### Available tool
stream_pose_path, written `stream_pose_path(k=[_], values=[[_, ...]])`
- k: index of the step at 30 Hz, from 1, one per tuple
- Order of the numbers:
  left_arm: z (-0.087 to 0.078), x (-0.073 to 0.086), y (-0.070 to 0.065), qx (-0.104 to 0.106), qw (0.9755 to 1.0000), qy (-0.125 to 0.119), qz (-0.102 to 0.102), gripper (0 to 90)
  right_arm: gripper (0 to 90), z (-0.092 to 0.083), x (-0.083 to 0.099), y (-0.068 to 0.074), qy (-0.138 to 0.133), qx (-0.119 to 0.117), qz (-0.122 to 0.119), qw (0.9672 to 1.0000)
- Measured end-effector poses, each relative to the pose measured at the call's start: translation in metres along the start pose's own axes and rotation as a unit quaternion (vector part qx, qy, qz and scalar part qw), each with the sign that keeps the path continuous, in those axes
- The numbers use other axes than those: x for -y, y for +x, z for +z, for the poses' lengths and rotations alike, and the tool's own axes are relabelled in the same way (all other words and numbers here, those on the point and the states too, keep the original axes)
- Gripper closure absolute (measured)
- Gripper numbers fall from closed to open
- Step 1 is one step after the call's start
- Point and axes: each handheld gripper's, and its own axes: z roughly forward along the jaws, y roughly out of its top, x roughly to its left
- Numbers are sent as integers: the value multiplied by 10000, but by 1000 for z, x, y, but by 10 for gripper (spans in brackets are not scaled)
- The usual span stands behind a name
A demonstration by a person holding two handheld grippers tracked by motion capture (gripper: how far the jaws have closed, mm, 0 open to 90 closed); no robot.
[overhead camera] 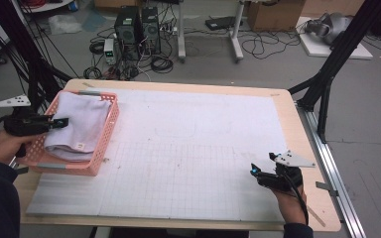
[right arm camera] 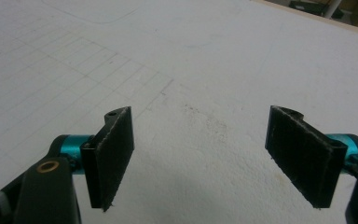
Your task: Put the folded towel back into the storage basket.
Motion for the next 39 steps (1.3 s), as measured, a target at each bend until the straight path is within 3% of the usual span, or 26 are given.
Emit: stream_pose_path(k=[3,15,16,19,20,22,23,24,26,27,28,29,30,31,32,34,36,39], values=[[4,6,2,-27,9998,212,-37,698,226,1,0,1,18,-4,-17,10000],[15,0,-12,528,9981,75,296,702,225,3,0,1,49,-21,-13,10000],[17,-1,-13,435,9985,142,312,702,226,3,0,1,44,-16,-19,10000],[24,-2,-10,-102,9985,459,275,681,225,3,-1,2,49,-26,-22,10000],[24,-2,-10,-102,9985,459,275,666,225,3,-1,2,49,-26,-22,10000],[25,-1,-7,-566,9963,606,235,553,225,3,0,2,53,-25,-33,10000],[23,-3,-6,-1390,9877,711,97,449,225,3,0,1,55,-17,-41,10000],[20,-4,-5,-1894,9794,701,82,372,225,3,0,1,51,-20,-34,10000],[11,-7,-4,-2592,9642,563,72,311,225,3,0,1,41,-19,-11,10000],[6,-10,-5,-2893,9560,491,34,327,225,3,0,1,54,-21,-9,10000],[3,-11,-6,-3030,9522,378,41,312,225,3,0,1,54,-21,-37,10000],[0,-12,-7,-2996,9536,305,30,320,226,3,0,1,48,-16,-34,10000],[-1,-13,-9,-2869,9574,312,43,351,225,3,0,1,42,-19,-46,10000],[-1,-13,-9,-2869,9574,312,43,387,225,4,-1,2,51,-28,-38,10000],[3,-14,-15,-2620,9645,313,139,415,226,4,-1,2,50,-33,-42,10000],[12,-12,-20,-2360,9709,383,94,464,226,3,-1,2,47,-35,-30,10000],[26,-8,-24,-2225,9720,743,104,497,226,3,-1,2,36,-26,-48,10000],[49,-2,-26,-2170,9649,1479,74,511,226,2,-1,2,31,-36,-22,10000]])
